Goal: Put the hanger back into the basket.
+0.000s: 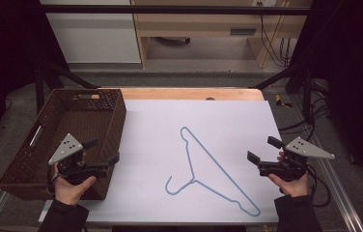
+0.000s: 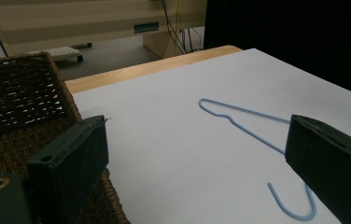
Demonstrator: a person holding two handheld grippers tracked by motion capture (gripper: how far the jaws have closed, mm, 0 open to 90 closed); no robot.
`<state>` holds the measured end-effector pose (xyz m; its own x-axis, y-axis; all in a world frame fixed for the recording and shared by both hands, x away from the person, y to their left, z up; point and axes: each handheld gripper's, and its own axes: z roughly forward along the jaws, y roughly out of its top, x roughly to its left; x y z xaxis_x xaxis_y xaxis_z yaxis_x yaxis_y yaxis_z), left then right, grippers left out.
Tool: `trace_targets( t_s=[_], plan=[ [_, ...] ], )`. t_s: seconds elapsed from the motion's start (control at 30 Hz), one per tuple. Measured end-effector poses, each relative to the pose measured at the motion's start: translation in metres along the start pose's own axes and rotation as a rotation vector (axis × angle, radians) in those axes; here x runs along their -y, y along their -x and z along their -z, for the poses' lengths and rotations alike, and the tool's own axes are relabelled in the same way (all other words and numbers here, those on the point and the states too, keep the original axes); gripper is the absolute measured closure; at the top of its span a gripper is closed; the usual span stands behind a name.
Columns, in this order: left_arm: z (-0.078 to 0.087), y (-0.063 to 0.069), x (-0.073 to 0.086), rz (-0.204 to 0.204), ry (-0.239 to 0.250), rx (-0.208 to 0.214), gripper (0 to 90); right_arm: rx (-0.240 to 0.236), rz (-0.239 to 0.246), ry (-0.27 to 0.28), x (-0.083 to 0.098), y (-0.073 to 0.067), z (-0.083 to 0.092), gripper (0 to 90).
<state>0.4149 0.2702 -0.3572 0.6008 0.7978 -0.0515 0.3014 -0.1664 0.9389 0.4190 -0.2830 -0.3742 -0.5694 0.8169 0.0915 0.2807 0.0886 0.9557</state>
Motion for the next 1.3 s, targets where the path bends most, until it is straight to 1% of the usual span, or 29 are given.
trace_targets(
  t_s=[0.1,0.33,0.43,0.5,0.7,0.8,1.0,1.07,1.27,1.3],
  plan=[
    [0.0,0.002,0.0,-0.01,0.0,-0.003,5.8,0.003,0.008,-0.01,-0.001,-0.002,-0.001,5.1],
    [-0.001,0.005,0.0,-0.012,-0.004,0.001,5.7,-0.001,0.011,-0.031,-0.001,-0.009,-0.006,5.1],
    [-0.002,0.005,-0.001,-0.019,-0.004,-0.004,5.8,-0.006,0.024,-0.052,-0.002,-0.014,-0.01,5.2],
    [-0.002,0.006,-0.001,-0.019,-0.003,-0.001,6.0,-0.021,0.043,-0.068,-0.002,-0.018,-0.013,5.4],
    [-0.005,0.008,-0.001,-0.027,-0.014,0.004,6.0,-0.057,0.078,-0.129,-0.005,-0.038,-0.024,7.3],
    [-0.005,0.009,-0.001,-0.026,-0.016,0.006,6.0,-0.076,0.091,-0.171,-0.004,-0.048,-0.03,8.1],
    [-0.007,0.01,0.0,-0.032,-0.024,0.006,6.0,-0.136,0.121,-0.262,0.003,-0.069,-0.049,9.7],
    [-0.008,0.01,0.0,-0.031,-0.025,0.008,6.0,-0.154,0.136,-0.291,0.007,-0.074,-0.055,10.4],
    [-0.009,0.013,0.0,-0.039,-0.028,0.013,6.2,-0.164,0.169,-0.368,0.018,-0.085,-0.07,14.6],
    [-0.009,0.014,0.0,-0.04,-0.029,0.015,6.2,-0.167,0.173,-0.384,0.021,-0.087,-0.073,16.3]
  ],
)
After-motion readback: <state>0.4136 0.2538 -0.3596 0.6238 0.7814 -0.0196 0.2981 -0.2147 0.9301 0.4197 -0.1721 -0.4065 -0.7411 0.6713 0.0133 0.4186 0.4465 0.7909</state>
